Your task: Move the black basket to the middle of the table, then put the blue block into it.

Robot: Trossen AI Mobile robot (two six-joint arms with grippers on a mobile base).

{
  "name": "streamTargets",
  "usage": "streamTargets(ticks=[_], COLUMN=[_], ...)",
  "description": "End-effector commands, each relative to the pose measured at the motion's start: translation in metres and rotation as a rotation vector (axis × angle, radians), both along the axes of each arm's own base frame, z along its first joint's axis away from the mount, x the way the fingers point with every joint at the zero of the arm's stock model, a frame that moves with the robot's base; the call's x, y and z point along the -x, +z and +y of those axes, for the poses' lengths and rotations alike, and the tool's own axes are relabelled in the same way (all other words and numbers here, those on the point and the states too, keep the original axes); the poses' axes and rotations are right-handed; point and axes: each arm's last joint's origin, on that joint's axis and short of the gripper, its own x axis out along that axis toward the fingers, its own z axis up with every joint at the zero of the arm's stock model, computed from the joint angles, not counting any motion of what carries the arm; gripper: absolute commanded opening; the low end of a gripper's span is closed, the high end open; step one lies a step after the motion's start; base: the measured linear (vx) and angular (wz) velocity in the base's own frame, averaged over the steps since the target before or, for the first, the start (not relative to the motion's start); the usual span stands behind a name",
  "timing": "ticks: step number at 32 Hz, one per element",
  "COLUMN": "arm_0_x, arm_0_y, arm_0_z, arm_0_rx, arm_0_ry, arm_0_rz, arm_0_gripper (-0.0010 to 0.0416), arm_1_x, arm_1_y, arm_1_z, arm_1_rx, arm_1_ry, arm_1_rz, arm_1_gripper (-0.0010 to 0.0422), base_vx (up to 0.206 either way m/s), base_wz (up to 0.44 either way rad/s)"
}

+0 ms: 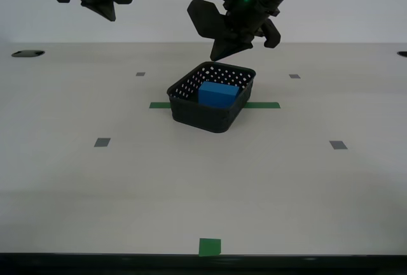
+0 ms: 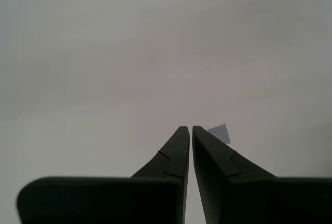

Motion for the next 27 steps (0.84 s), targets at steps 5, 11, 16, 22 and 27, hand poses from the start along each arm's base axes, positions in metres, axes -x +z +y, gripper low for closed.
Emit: streamTargets(ticks=[5,11,16,22,27], arm_0_x=[-0.0002,-0.0002,-0.0003,-0.0002,-0.0003], arm_0_y=[0.0003,0.0003,0.0003,0.0003,0.0003], arm_0_z=[0.0002,0.0002,0.0002,0.0002,0.0002], arm_0_rx=[-0.001,-0.001,-0.002,-0.001,-0.002], arm_0_ry=[-0.001,-0.001,-0.001,-0.001,-0.002], arm_0_rz=[-0.002,-0.002,-0.002,-0.002,-0.002], arm_0_gripper=[0.0,0.0,0.0,0.0,0.0], arm_1_x=[0.0,0.0,0.0,0.0,0.0], arm_1_y=[0.0003,0.0003,0.0003,0.0003,0.0003], arm_1_z=[0.0,0.0,0.0,0.0,0.0], arm_1_rx=[0.0,0.0,0.0,0.0,0.0], arm_1_ry=[-0.003,-0.002,-0.003,-0.002,-0.003], arm_1_rz=[-0.001,-0.001,-0.001,-0.001,-0.001], arm_1_gripper=[0.0007,0.0007,0.0007,0.0007,0.0007], base_vx=[0.0,0.0,0.0,0.0,0.0], base_wz=[0.0,0.0,0.0,0.0,0.0])
